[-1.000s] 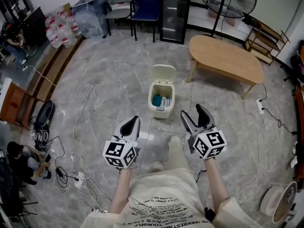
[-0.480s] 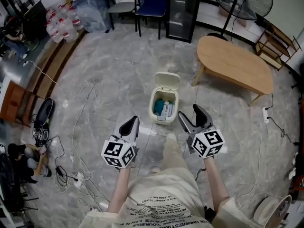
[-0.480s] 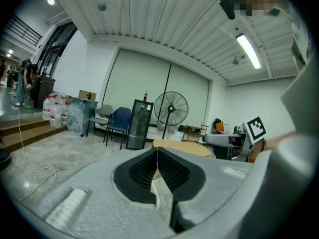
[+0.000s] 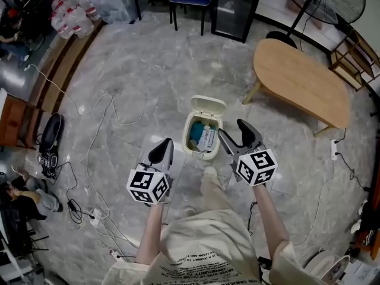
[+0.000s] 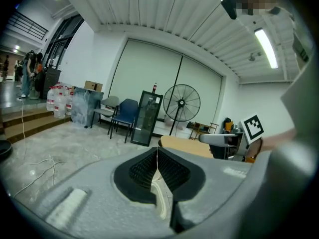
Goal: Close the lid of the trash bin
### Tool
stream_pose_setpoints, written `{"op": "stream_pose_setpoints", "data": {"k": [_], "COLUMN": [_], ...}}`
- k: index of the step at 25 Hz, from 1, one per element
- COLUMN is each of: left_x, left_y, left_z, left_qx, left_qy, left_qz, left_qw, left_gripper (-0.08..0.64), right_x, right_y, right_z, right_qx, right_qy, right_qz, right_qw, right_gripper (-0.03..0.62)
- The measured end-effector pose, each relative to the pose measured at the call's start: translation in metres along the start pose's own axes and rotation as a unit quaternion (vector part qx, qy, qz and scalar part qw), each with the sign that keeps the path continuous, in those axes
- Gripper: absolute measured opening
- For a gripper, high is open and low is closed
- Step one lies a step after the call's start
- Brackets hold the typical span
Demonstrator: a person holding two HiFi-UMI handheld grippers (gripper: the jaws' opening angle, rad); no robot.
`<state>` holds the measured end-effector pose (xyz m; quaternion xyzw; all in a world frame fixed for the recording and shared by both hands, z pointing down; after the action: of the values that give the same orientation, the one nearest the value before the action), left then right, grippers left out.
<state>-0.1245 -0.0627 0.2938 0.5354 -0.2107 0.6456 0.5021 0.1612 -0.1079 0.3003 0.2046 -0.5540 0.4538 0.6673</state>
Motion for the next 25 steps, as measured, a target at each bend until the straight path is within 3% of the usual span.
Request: {"op": "stream_pose_setpoints", "data": {"k": [8, 16, 25], "left_x": [0.009, 0.033, 0.065], "left_y": [0.022, 0.032, 0.046], "left_z": [0.066, 0.122, 0.152], "left_qx": [-0.016, -0.03, -0.042], "left_qy": [0.031, 0.065, 0.088], "left_qz": [-0.021, -0.042, -0.056], "left_qw": [0.9992, 0.9965, 0.9937], "left_gripper": [0.023, 0.023, 0.023], "right_x": [-0.001, 0.023, 0.057], "right_y": [-0.049, -0.088, -0.094], "right_z": [0.069, 0.13, 0.188], "right_qx": [-0.013, -0.03, -0.059], "right_qy": [0.037, 0.09, 0.158], "right_qz": [-0.038, -0.075, -0.173], "right_qw": [0.999, 0.993, 0.97], "right_gripper": [0.288, 0.288, 0.288]}}
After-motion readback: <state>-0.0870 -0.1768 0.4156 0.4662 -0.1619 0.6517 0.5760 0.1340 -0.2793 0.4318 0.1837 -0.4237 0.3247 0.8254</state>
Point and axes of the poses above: the fingertips, and each gripper's own axes: z forward along the fingers, y to its left, x out of its underside, the point moved 10 cm from there along -z, backward along the fingers, and after that the axes turned 1 degree about -z, right-handed, at the moved point
